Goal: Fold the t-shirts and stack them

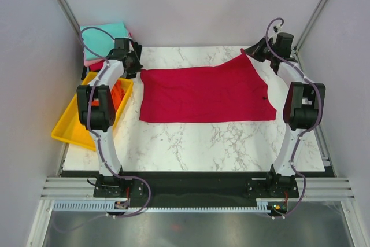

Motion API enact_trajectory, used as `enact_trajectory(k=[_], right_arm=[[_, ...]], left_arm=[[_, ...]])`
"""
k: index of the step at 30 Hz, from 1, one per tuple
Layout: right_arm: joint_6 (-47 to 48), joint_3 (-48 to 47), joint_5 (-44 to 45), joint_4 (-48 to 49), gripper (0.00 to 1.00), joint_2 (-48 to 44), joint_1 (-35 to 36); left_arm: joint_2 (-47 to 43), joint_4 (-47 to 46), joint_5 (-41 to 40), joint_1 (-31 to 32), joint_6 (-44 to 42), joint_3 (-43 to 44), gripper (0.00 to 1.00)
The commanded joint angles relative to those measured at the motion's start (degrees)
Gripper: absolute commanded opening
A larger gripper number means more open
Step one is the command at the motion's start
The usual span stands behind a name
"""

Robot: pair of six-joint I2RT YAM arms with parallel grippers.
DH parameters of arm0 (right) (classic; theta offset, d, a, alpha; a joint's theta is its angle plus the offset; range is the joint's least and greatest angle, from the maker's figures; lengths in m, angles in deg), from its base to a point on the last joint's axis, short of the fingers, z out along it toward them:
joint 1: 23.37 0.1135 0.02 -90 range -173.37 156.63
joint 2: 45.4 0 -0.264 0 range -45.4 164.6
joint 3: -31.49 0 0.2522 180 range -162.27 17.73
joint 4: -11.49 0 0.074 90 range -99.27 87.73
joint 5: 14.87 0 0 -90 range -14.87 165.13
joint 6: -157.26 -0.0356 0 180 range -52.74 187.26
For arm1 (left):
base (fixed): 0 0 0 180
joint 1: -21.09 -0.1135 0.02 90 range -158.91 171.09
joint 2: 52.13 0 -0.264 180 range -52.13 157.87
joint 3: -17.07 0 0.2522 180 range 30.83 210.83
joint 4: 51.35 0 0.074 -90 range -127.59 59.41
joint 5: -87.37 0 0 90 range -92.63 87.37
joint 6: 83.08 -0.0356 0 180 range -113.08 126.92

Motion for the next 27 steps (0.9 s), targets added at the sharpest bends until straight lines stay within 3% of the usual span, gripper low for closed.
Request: enact_trajectory(k=[1,17,27], right_arm=[[1.2,1.5,-0.11,4.42,0.0,-6.72,-0.92],[2.25,15.38,0.42,5.3,0.0,-18.41,-2.24],[1.9,26.02,0.95,7.06,0.0,-26.14,-4.25]], left_arm=[[-4.51,-2.14,3.17,0.07,-2.43,-1.68,0.02],[-12.07,-2.14,3.17,-0.02,-4.19,-8.44,0.02],[-17.96,-4.86,4.84,-0.02,-3.4,-19.86,0.02]])
